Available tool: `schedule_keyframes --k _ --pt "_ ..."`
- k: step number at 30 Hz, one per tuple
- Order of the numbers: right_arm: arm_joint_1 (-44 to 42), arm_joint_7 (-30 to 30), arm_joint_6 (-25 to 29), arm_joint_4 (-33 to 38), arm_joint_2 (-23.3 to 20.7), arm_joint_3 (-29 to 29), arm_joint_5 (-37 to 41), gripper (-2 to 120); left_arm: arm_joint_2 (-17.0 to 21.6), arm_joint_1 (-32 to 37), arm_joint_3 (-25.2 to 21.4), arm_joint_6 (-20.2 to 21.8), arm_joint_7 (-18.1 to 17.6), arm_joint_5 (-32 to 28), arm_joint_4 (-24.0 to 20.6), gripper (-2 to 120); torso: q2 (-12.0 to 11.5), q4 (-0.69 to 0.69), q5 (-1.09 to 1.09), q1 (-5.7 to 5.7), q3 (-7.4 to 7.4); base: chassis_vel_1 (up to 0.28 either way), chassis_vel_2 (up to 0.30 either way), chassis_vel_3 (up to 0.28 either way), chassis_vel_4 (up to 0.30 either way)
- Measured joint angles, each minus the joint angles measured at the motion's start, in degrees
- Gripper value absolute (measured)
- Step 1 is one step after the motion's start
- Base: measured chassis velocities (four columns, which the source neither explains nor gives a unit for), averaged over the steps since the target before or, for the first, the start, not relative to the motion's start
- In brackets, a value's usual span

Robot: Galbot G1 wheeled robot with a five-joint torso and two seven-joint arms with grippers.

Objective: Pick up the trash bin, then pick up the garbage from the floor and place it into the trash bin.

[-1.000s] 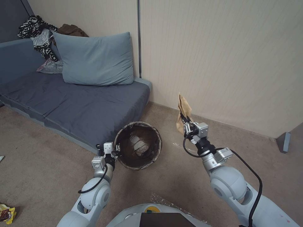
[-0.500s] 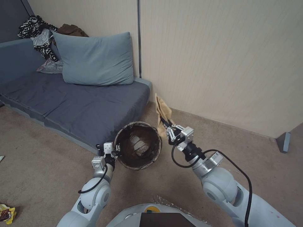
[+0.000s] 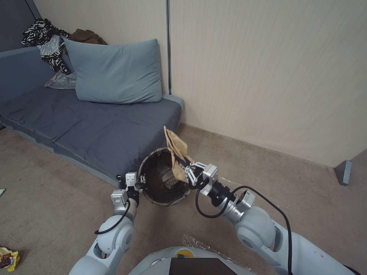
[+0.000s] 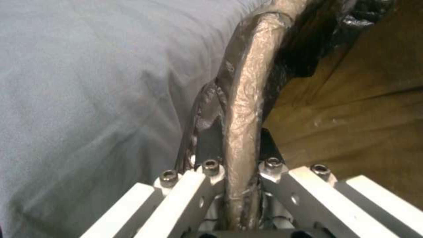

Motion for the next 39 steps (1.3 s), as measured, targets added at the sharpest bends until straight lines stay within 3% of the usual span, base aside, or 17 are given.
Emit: schedule_keyframes --k 15,30,39 --pt "5.2 -0.5 1.0 -8.1 3.4 -8.8 -1.8 0 0.0 0.0 0.0 0.0 0.0 0.0 0.0 0 0.0 0.00 0.01 0.00 0.00 0.000 0.000 0.000 0.000" --pt "9.2 0.5 1.4 -15.1 6.3 -12.6 -3.3 -1 0.0 0.0 0.0 0.0 0.0 0.0 0.0 0 0.0 0.00 0.00 0.00 0.00 0.000 0.000 0.000 0.000" --pt "9.2 2.1 1.5 -15.8 6.3 -12.4 -4.4 28 0.0 0.0 0.0 0.0 0.0 0.0 0.0 0 0.0 0.00 0.00 0.00 0.00 0.000 0.000 0.000 0.000"
